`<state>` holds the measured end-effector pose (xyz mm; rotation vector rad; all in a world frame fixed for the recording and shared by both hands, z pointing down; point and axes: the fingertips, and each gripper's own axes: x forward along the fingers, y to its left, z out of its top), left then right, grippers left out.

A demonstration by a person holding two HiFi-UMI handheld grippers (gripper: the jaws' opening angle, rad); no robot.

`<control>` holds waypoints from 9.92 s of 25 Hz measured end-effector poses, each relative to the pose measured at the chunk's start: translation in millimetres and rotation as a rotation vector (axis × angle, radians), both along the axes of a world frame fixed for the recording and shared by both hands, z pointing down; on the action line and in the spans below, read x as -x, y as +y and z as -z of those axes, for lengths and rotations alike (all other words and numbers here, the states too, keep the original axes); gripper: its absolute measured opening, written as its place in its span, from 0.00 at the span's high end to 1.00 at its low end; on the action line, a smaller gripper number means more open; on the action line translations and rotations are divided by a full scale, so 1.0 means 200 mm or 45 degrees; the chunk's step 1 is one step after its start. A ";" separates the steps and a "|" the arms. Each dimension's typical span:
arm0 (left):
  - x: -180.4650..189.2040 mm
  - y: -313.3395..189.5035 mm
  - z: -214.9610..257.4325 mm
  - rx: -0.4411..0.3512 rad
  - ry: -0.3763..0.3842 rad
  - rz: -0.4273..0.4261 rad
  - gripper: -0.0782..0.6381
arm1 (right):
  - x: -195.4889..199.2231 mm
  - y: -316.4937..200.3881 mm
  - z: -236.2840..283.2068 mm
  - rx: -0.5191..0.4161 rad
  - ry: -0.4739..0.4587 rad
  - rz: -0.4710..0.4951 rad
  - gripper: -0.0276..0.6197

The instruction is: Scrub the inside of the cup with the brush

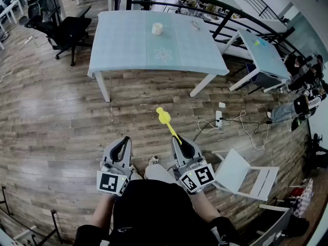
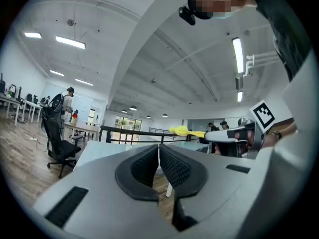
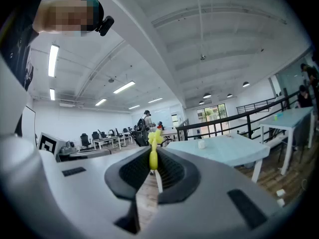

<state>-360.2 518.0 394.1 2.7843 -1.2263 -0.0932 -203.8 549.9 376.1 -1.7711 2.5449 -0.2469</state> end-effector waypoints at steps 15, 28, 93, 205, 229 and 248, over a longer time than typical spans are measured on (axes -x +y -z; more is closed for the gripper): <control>-0.31 0.05 0.02 0.053 -0.073 -0.028 0.87 | -0.24 0.03 -0.10 0.080 -0.059 0.042 0.90; -0.48 -0.01 0.02 0.056 -0.118 -0.119 0.87 | -0.39 0.03 -0.14 0.086 -0.079 -0.037 0.90; -0.73 -1.60 -0.07 0.087 -0.016 -0.230 0.87 | -0.43 -1.55 -0.24 0.244 -0.286 0.125 0.90; -1.77 -3.42 -0.86 0.226 -0.653 -0.218 0.82 | -1.63 -3.24 -0.40 0.448 0.039 0.189 0.90; -2.22 -2.74 -0.70 0.140 -1.074 -0.545 0.82 | -1.71 -2.97 -0.73 0.680 0.753 1.240 0.90; -2.26 -2.72 -0.62 0.089 -1.184 -0.535 0.82 | -1.83 -2.89 -0.84 0.753 0.875 1.337 0.90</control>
